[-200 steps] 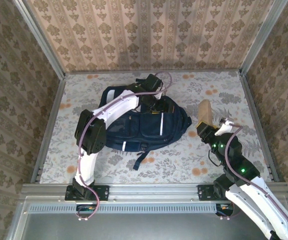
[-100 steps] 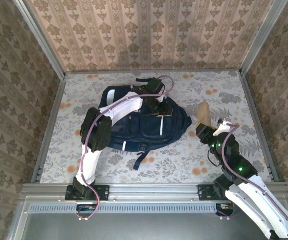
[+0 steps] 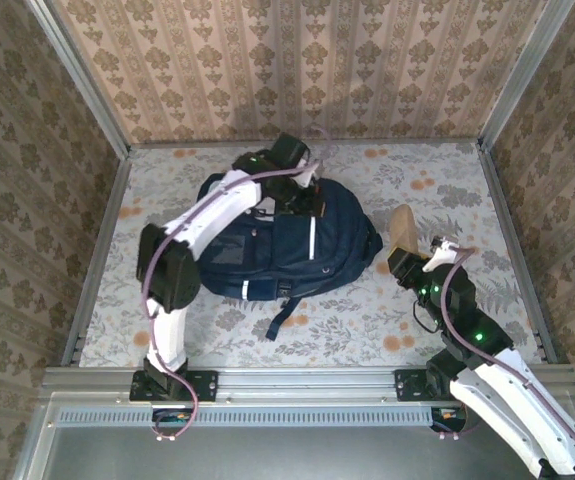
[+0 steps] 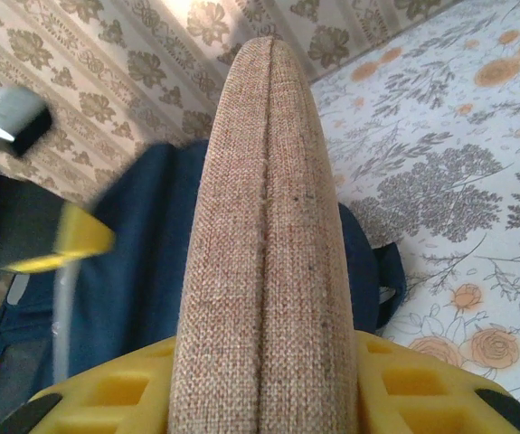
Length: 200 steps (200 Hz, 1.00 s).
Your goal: Pack books, pencil case, and school supplies into a backpack
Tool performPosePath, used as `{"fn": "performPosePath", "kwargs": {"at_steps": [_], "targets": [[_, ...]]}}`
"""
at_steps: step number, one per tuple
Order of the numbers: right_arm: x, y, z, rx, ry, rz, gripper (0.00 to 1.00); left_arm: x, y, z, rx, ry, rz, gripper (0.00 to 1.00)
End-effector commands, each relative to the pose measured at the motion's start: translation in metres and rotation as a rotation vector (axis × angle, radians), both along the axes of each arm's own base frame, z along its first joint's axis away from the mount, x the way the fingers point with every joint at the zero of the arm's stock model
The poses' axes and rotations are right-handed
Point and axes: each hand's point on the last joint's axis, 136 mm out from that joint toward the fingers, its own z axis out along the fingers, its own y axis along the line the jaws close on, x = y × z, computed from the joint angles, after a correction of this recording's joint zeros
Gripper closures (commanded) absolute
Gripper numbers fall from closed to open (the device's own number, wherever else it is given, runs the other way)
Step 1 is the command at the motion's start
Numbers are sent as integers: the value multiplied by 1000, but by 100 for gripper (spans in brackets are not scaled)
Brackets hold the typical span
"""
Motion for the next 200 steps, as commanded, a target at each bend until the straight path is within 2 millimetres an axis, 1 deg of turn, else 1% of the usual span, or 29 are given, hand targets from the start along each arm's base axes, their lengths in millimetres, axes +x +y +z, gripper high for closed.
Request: {"fn": "performPosePath", "kwargs": {"at_steps": [1,14,23,34,45,51,63,78,94,117,131,151,153,156,175,200], "targets": [[6,21,27,37,-68,101,69,-25,33,86,-127,-101,-62,100],[9,36,23,56,-38,165,68,-29,48,107,-166,-125,-55,100],[10,46,20,78,-19,209,68,-30,59,118,-171,-150,-51,100],[12,60,19,113,-11,269,68,-29,74,123,-159,-168,-41,100],[12,76,21,149,-12,348,68,-31,82,128,-182,-164,-51,100],[11,86,24,174,-17,400,68,-36,81,134,-223,-150,-74,100],[10,106,26,219,-7,502,67,-40,84,140,-249,-153,-91,100],[10,129,30,277,19,620,67,-48,80,150,-294,-162,-137,100],[14,151,30,319,59,723,66,-54,76,162,-337,-176,-178,100],[26,176,22,354,123,803,65,-57,74,173,-367,-200,-205,100],[37,190,15,363,155,818,65,-59,73,179,-384,-205,-211,100],[52,214,17,377,141,846,65,-62,73,184,-403,-208,-218,100],[52,217,20,379,132,851,65,-63,73,184,-404,-209,-218,100],[57,222,12,376,153,851,65,-63,73,185,-406,-210,-220,100],[74,254,-2,375,204,861,65,-66,75,189,-410,-225,-220,100],[103,293,-33,402,280,806,65,-68,77,196,-426,-238,-218,100]]}}
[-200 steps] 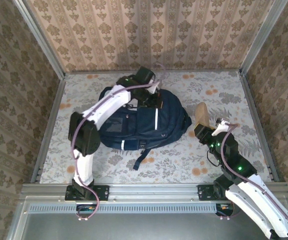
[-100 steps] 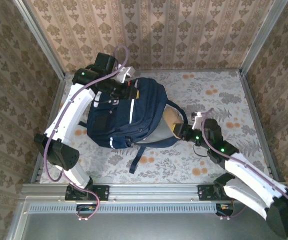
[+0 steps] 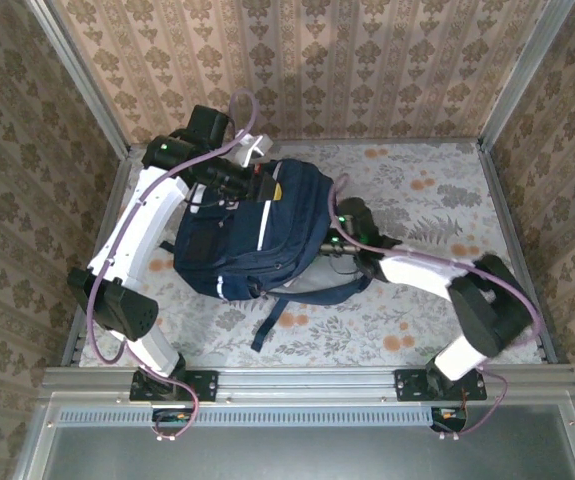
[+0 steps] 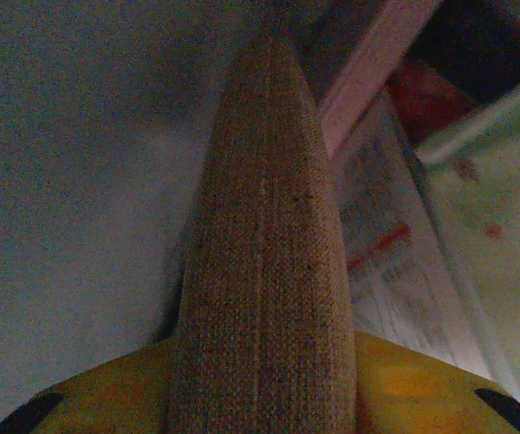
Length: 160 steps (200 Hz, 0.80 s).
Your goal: Pack books, pencil case, and school supplies into a backpack
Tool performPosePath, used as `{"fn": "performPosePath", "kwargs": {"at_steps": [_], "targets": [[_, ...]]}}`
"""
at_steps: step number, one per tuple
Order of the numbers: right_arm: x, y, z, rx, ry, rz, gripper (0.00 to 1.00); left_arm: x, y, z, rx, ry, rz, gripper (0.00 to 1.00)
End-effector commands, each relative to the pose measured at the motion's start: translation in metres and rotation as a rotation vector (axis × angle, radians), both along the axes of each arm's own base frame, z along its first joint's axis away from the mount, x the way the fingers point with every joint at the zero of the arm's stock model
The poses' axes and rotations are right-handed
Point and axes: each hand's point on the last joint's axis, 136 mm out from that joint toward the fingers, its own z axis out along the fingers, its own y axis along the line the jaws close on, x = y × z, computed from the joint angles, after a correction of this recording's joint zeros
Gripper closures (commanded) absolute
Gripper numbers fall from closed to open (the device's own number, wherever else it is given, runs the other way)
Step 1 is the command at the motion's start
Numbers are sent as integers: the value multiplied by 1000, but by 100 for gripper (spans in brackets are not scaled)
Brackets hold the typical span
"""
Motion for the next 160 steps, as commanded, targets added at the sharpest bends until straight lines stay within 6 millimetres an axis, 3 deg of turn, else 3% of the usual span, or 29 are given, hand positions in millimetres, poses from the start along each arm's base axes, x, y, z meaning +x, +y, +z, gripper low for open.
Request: {"fn": "performPosePath", "kwargs": {"at_steps": [1,29,49,65,110,160], "targets": [[24,35,-1,49,10,-31,65,-22,-5,79,-202,-211,-99,100],[42,78,-26,5,24,-30,60,-12,6,86,-243,-213,-48,100],[41,106,-24,1,-26,14,29,-8,15,92,-283,-211,-21,100],[39,110,-13,-9,-83,29,18,-3,23,92,-281,-210,10,100],[30,53,28,-45,-258,-36,9,8,37,85,-267,-200,73,100],[29,-37,36,-74,-278,-178,10,17,43,87,-270,-201,106,100]]}}
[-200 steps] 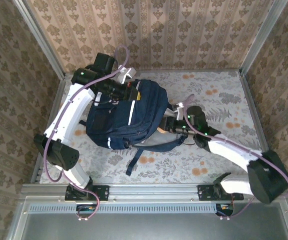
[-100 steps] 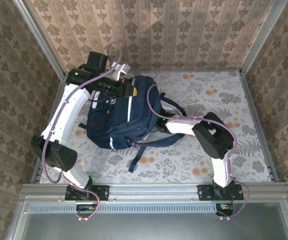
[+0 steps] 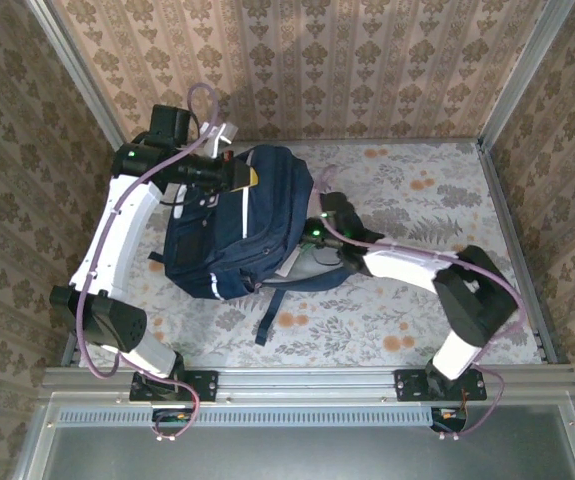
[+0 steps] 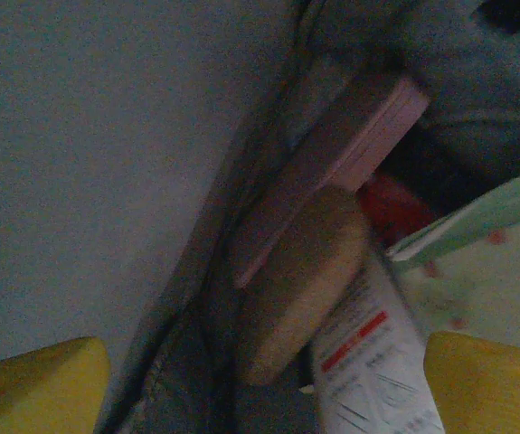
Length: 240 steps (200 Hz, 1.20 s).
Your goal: Pack books, pencil case, and school supplies into a backpack
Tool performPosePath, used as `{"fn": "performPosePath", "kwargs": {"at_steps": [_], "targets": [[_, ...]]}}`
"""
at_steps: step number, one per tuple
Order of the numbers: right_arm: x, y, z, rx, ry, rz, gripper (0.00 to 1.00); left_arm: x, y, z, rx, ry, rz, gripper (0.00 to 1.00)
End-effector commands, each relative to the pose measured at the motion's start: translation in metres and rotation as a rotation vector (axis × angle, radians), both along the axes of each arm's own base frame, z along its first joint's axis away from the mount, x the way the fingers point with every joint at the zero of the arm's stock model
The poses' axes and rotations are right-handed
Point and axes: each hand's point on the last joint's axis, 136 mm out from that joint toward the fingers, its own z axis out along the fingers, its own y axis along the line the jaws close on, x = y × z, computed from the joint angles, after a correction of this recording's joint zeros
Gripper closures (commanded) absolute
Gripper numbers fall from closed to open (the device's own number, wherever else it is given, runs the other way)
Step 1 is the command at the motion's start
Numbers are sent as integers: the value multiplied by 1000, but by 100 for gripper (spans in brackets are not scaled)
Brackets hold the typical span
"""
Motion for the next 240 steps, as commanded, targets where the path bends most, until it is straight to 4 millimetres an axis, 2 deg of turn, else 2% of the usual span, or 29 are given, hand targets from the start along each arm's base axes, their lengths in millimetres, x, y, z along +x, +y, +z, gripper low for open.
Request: {"fn": "performPosePath", "kwargs": {"at_steps": [1,19,23,25,33,57,69,82,112,125,147,152,176,201,240], "targets": [[1,-38,7,-20,-52,-69,10,-10,-4,65,-139,-214,-60,100],[3,-80,7,-95,-73,-180,11,-8,-5,63,-137,-210,-58,100],[4,-89,1,-126,-69,-210,11,-8,-5,62,-135,-207,-57,100],[3,-95,8,-129,-86,-226,11,-8,-5,62,-135,-206,-56,100],[6,-116,7,-192,-94,-303,11,-7,-6,61,-136,-203,-56,100],[14,-182,-21,-407,-29,-531,10,-7,-13,62,-144,-203,-72,100],[16,-197,-30,-435,-10,-566,9,-8,-20,62,-142,-204,-92,100],[18,-199,-43,-464,24,-552,9,-11,-29,60,-130,-201,-123,100],[15,-175,-62,-400,100,-435,11,-11,-48,55,-90,-208,-180,100],[12,-180,-71,-418,118,-456,15,-9,-57,54,-88,-208,-203,100],[4,-201,-89,-505,161,-516,30,1,-68,49,-57,-224,-224,100],[1,-205,-93,-522,171,-526,34,-5,-80,48,-52,-231,-258,100],[-15,-213,-112,-558,234,-528,51,1,-107,39,-29,-249,-316,100],[-41,-219,-129,-562,294,-510,66,5,-137,26,-18,-268,-374,100],[-80,-213,-135,-472,341,-451,84,9,-162,-20,47,-218,-442,100]]}}
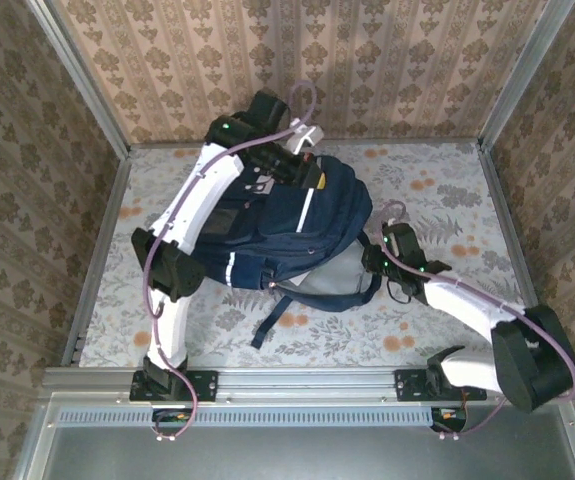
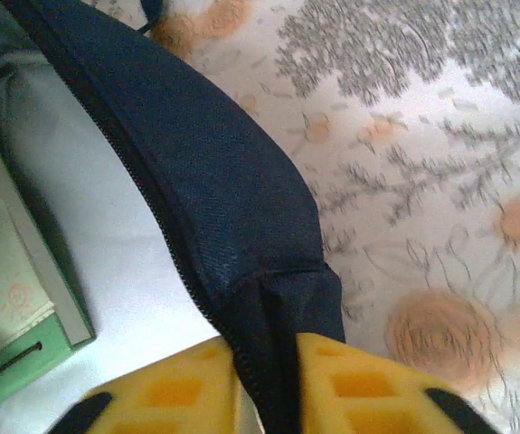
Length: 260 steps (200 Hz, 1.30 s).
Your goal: Pack books, pencil case, and school supplies into a backpack
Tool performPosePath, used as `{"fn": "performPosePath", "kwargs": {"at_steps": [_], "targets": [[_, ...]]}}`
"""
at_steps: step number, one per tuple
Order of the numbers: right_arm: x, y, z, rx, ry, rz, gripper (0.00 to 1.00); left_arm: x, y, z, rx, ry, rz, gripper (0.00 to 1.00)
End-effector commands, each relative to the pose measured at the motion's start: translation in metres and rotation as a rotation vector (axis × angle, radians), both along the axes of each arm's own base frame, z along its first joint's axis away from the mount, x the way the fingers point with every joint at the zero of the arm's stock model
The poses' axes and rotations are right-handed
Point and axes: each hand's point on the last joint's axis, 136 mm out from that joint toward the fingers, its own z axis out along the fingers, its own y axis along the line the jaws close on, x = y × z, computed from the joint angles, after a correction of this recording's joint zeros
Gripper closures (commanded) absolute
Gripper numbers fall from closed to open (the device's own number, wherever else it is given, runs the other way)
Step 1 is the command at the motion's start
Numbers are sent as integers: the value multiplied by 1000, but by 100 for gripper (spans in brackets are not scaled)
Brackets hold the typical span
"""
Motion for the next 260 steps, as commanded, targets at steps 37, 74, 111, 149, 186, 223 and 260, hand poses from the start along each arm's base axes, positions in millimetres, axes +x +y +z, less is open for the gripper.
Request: {"fn": "performPosePath", "kwargs": {"at_steps": [37,74,111,149,186,223,260], "targets": [[-46,-10,21,59,-19,-27,61,1,-28,-33,48,-81,-96,100],[-57,-52,76,-9,-180,-177,53,33,-34,-79,141,-5,60,100],[-58,-24,105,17,-227,-3,56,84,-57,-96,-4,111,275,100],[-61,41,103,-52,-185,318,55,147,-66,-107,-139,196,465,98],[-65,64,86,-72,-133,391,49,149,-58,-66,-219,164,465,48],[-62,50,97,-58,-226,319,49,117,-5,-43,-120,61,502,45],[-64,53,78,-23,-157,312,51,96,55,-64,-35,129,675,45]]}}
